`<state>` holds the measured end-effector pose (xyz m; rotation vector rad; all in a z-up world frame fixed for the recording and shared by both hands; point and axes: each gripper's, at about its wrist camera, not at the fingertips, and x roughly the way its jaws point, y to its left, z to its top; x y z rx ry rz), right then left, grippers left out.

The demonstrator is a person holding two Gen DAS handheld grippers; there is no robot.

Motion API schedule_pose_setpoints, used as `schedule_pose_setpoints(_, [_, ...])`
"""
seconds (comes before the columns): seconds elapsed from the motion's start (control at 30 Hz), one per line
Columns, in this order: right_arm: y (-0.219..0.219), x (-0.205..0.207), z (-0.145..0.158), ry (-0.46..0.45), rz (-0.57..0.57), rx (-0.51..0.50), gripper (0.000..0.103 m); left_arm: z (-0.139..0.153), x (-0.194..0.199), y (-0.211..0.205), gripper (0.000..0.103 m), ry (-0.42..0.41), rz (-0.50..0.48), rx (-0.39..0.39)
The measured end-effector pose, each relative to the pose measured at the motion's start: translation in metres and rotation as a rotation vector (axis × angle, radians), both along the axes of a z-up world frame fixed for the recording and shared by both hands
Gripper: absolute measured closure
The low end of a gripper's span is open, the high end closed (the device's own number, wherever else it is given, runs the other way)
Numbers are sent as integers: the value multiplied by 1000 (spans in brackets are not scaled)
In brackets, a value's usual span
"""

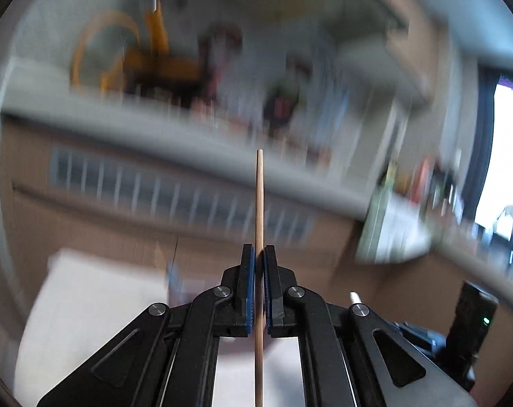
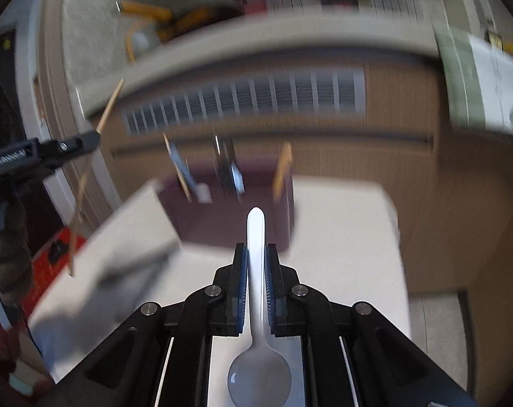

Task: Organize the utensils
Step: 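Carry the white spoon and chopstick over the caddy and open both grippers, then move the right gripper to the smiley-face spoon while the left approaches the brown spoon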

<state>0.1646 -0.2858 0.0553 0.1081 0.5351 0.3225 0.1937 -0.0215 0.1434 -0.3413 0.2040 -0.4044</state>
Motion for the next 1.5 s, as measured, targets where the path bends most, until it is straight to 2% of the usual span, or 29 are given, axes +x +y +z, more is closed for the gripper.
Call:
schedule_pose_setpoints(0.07, [-5, 3, 50, -179, -21, 51, 94, 26, -1, 0, 98, -125, 65, -20])
schedule_pose_setpoints(0.13, [-10, 8, 90, -321, -43, 105, 94, 40, 6, 4, 98, -164, 102, -11])
schedule_pose_setpoints(0.2, [-14, 17, 114, -391, -35, 167, 94, 42, 16, 8, 98, -165, 107, -13])
schedule_pose_setpoints(0.3, [-13, 37, 122, -415, -43, 207, 94, 27, 40, 9, 98, -151, 128, -10])
schedule_pose_setpoints(0.47, [4, 79, 95, -357, -49, 182, 94, -25, 96, 8, 98, -26, 146, -41])
schedule_pose_setpoints(0.57, [20, 111, 65, -279, -44, 163, 94, -55, 121, 7, 98, 41, 142, -55])
schedule_pose_setpoints(0.7, [31, 141, 32, -209, -53, 149, 94, -78, 138, 6, 98, 68, 145, -56])
schedule_pose_setpoints(0.77, [32, 149, 18, -188, -64, 151, 94, -85, 144, 6, 98, 71, 155, -46])
schedule_pose_setpoints(0.9, [32, 165, -2, -141, -85, 159, 94, -94, 146, 1, 98, 92, 111, -26])
schedule_pose_setpoints(1.17, [33, 165, -17, -149, -73, 153, 94, -109, 136, -7, 98, 142, 90, 30])
schedule_pose_setpoints(1.27, [31, 165, -20, -147, -71, 158, 91, -115, 138, -9, 94, 188, 54, 51])
schedule_pose_setpoints(1.37, [24, 158, -20, -110, -32, 189, 91, -116, 131, -6, 78, 204, 20, 53])
schedule_pose_setpoints(1.5, [21, 126, -16, -131, -50, 121, 86, -105, 112, 11, 76, 214, 17, 38])
